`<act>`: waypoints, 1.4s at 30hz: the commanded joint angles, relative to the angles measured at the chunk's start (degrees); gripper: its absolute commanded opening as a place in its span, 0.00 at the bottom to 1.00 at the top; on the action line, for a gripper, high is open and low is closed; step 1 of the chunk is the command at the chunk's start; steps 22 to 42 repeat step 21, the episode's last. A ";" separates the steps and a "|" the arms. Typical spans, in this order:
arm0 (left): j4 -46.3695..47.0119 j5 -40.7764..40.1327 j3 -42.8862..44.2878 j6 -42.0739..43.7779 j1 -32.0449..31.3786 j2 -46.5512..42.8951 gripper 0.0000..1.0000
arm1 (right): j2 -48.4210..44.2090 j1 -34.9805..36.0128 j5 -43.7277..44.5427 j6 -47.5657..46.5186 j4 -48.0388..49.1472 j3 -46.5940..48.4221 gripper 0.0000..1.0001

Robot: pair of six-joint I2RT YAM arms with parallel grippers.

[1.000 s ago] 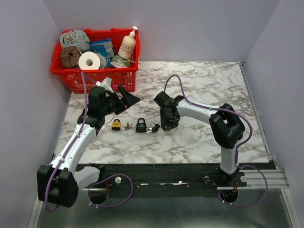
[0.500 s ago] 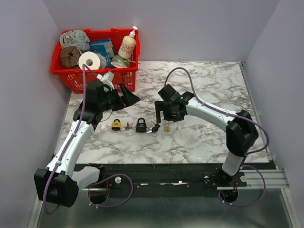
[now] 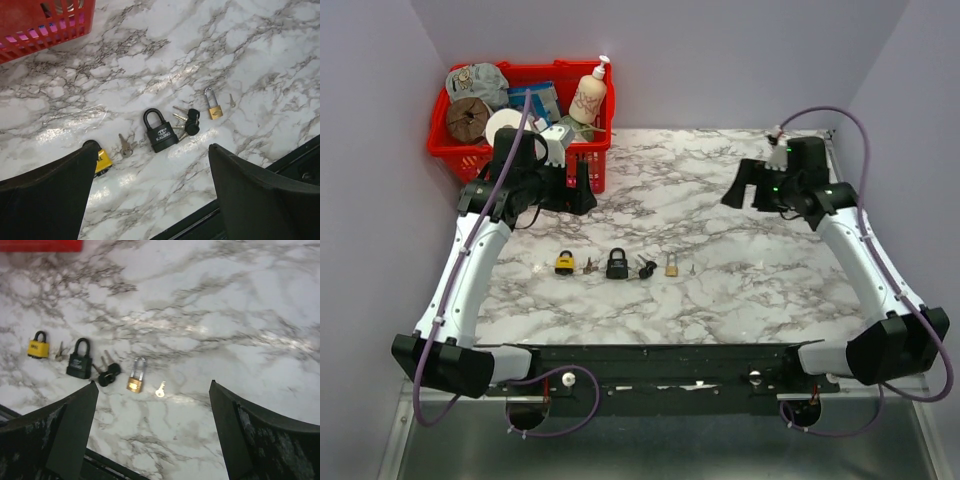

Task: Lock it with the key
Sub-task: Reset both arms

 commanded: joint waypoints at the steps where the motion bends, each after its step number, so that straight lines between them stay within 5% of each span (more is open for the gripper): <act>1: -4.43 -2.78 1.34 5.25 0.30 -0.54 0.99 | -6.64 -10.72 -13.66 -8.44 -3.96 -4.33 1.00; 13: -1.53 -3.14 -9.29 3.93 0.30 -5.90 0.99 | -24.84 -11.61 -19.22 -12.78 -4.68 -18.56 1.00; 42: -0.73 -3.40 -10.71 3.93 0.39 -7.49 0.99 | -25.46 -12.67 -20.27 -12.69 -5.11 -19.45 1.00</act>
